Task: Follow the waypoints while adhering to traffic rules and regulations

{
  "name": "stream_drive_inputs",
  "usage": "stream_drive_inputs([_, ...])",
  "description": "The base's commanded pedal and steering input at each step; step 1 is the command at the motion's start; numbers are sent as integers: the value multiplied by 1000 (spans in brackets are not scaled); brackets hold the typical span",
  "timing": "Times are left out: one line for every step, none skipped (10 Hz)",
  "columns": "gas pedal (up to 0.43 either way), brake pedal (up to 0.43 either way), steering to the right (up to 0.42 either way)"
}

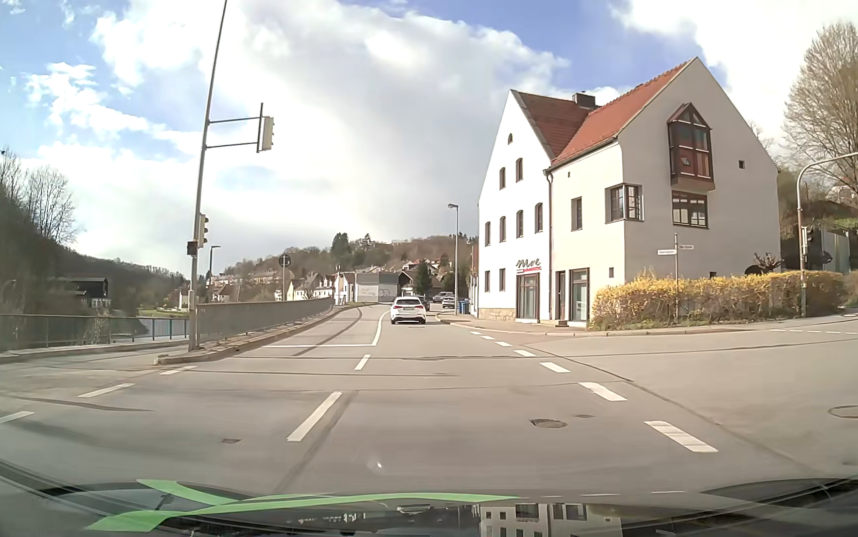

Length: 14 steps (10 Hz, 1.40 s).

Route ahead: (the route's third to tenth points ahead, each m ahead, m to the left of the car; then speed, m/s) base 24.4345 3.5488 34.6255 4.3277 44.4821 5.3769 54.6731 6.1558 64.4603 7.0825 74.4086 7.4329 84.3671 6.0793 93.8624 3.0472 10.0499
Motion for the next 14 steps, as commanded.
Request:
stream_drive_inputs([130, 0, -40])
stream_drive_inputs([130, 0, -40])
stream_drive_inputs([130, 0, -40])
stream_drive_inputs([138, 0, -40])
stream_drive_inputs([138, 0, -40])
stream_drive_inputs([138, 0, -39])
stream_drive_inputs([138, 0, -37])
stream_drive_inputs([138, 0, -31])
stream_drive_inputs([138, 0, -28])
stream_drive_inputs([138, 0, -26])
stream_drive_inputs([138, 0, -25])
stream_drive_inputs([138, 0, -25])
stream_drive_inputs([138, 0, -25])
stream_drive_inputs([138, 0, -24])
